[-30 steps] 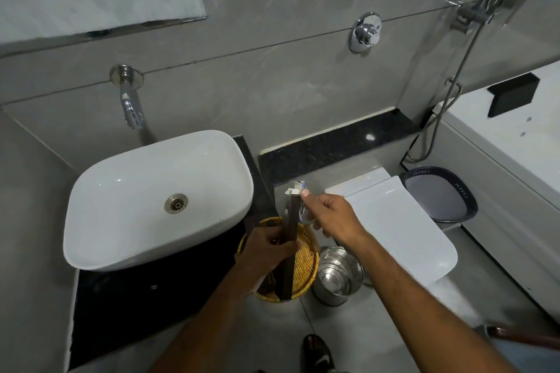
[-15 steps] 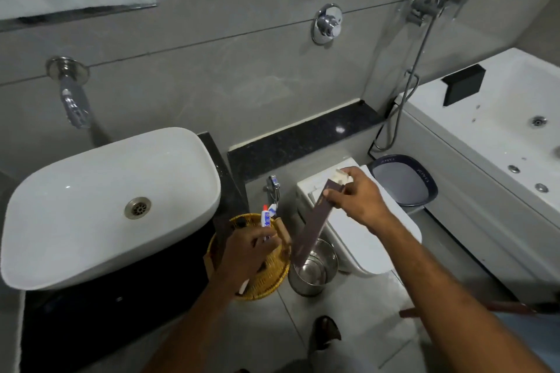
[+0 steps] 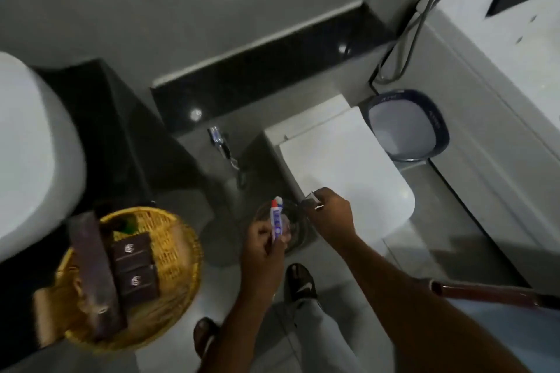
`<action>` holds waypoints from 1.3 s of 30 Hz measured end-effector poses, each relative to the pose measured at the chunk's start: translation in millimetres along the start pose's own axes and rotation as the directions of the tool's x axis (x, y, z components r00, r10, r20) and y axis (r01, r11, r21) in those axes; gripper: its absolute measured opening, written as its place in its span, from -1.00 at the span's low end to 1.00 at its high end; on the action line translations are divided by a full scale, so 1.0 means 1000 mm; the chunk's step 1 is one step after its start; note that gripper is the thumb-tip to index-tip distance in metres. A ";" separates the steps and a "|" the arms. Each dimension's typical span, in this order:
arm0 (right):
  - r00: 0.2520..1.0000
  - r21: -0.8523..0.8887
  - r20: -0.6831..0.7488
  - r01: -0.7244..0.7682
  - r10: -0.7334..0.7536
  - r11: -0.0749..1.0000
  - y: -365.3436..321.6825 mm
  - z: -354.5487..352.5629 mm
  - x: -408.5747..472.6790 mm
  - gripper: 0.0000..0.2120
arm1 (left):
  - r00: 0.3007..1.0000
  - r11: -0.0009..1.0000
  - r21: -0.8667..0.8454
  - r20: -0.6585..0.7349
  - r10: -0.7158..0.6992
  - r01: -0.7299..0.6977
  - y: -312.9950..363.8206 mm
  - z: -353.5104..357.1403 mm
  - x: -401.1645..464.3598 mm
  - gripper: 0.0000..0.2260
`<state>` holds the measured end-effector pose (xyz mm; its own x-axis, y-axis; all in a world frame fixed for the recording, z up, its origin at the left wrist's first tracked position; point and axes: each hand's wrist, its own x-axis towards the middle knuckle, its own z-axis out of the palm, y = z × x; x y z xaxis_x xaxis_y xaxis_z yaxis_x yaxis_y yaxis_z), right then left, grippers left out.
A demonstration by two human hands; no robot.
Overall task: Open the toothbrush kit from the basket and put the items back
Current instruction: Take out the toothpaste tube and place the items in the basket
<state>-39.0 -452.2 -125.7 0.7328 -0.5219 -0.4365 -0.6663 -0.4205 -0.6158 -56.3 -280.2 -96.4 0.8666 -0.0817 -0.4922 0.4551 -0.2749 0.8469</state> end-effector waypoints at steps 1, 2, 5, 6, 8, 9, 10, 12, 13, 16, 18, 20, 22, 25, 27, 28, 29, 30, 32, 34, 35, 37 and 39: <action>0.999 -0.010 0.025 -0.027 0.028 1.000 0.017 0.015 0.009 -0.86 | 0.996 0.996 -0.045 -0.045 -0.080 0.078 -0.021 0.005 0.009 -0.69; 0.997 -0.017 0.053 -0.049 0.050 0.999 0.034 0.032 0.015 -0.85 | 0.982 0.983 -0.082 -0.077 -0.172 0.166 -0.041 0.007 0.017 -0.65; 0.982 -0.074 0.162 -0.088 0.099 0.993 0.085 0.092 0.031 -0.80 | 0.935 0.944 -0.107 -0.140 -0.325 0.312 -0.106 0.010 0.046 -0.74; 0.977 -0.086 0.184 -0.089 0.103 0.992 0.099 0.112 0.035 -0.77 | 0.925 0.939 -0.098 -0.161 -0.343 0.331 -0.123 0.010 0.055 -0.81; 0.974 -0.106 0.197 -0.092 0.111 0.990 0.108 0.127 0.038 -0.75 | 0.919 0.939 -0.066 -0.192 -0.344 0.337 -0.130 0.009 0.065 -0.84; 0.973 -0.117 0.200 -0.096 0.118 0.988 0.112 0.134 0.041 -0.75 | 0.922 0.941 -0.061 -0.189 -0.337 0.332 -0.131 0.011 0.070 -0.83; 0.968 -0.142 0.217 -0.099 0.129 0.985 0.119 0.146 0.046 -0.76 | 0.924 0.942 -0.063 -0.183 -0.336 0.330 -0.136 0.012 0.077 -0.81; 0.951 -0.202 0.271 -0.092 0.146 0.975 0.135 0.174 0.052 -0.75 | 0.925 0.944 -0.078 -0.191 -0.330 0.321 -0.153 0.013 0.093 -0.78; 0.941 -0.229 0.301 -0.085 0.154 0.970 0.141 0.185 0.052 -0.73 | 0.925 0.946 -0.079 -0.195 -0.325 0.316 -0.160 0.013 0.099 -0.77; 0.938 -0.267 0.316 -0.058 0.144 0.962 0.149 0.201 0.051 -0.71 | 0.927 0.949 -0.085 -0.203 -0.315 0.304 -0.167 0.012 0.106 -0.75; 0.947 -0.258 0.289 -0.065 0.141 0.964 0.141 0.197 0.053 -0.77 | 0.934 0.954 -0.104 -0.197 -0.297 0.281 -0.163 0.014 0.108 -0.72; 0.966 -0.190 0.232 -0.069 0.113 0.979 0.126 0.181 0.052 -0.84 | 0.940 0.953 -0.138 -0.181 -0.291 0.268 -0.149 0.017 0.104 -0.70; 0.988 -0.064 0.132 -0.073 0.081 0.995 0.106 0.155 0.045 -0.84 | 0.945 0.948 -0.194 -0.161 -0.283 0.251 -0.124 0.021 0.095 -0.70; 0.995 0.157 0.005 -0.097 0.098 0.983 0.065 0.105 0.025 -0.84 | 0.962 0.941 -0.265 -0.113 -0.247 0.211 -0.071 0.026 0.074 -0.67; 0.997 0.272 -0.041 -0.058 0.072 0.961 0.031 0.070 0.006 -0.86 | 0.978 0.941 -0.295 -0.069 -0.196 0.168 -0.032 0.023 0.056 -0.68; 0.997 0.315 -0.057 -0.032 0.052 0.948 0.011 0.053 -0.005 -0.86 | 0.986 0.942 -0.304 -0.045 -0.162 0.141 -0.013 0.018 0.046 -0.69; 0.997 0.354 -0.069 -0.003 0.029 0.935 -0.008 0.036 -0.017 -0.85 | 0.992 0.947 -0.303 -0.025 -0.122 0.109 0.005 0.011 0.035 -0.71; 0.997 0.391 -0.075 0.025 0.005 0.920 -0.029 0.020 -0.031 -0.84 | 0.997 0.952 -0.296 -0.008 -0.078 0.072 0.023 0.002 0.025 -0.73; 0.997 0.463 -0.064 0.071 -0.046 0.884 -0.070 -0.005 -0.061 -0.84 | 1.000 0.956 -0.294 0.014 0.019 -0.014 0.057 -0.021 0.003 -0.73; 0.992 0.480 -0.054 0.123 -0.111 0.868 -0.109 -0.020 -0.092 -0.85 | 0.993 0.949 -0.297 0.030 0.118 -0.104 0.085 -0.050 -0.017 -0.74; 0.989 0.471 -0.049 0.144 -0.138 0.870 -0.128 -0.024 -0.108 -0.85 | 0.987 0.943 -0.302 0.036 0.155 -0.137 0.097 -0.066 -0.027 -0.74; 0.984 0.476 -0.038 0.172 -0.175 0.863 -0.161 -0.025 -0.139 -0.85 | 0.980 0.933 -0.317 0.044 0.196 -0.173 0.114 -0.102 -0.043 -0.74; 0.970 0.490 -0.037 0.226 -0.239 0.842 -0.184 -0.018 -0.169 -0.87 | 0.977 0.920 -0.346 0.033 0.210 -0.186 0.120 -0.139 -0.053 -0.77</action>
<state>-42.9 -299.5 72.9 0.8652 -0.4337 -0.2517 -0.3276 -0.1089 -0.9385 -19.2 -175.6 59.7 0.9356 -0.1688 -0.3101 0.3285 0.0941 0.9398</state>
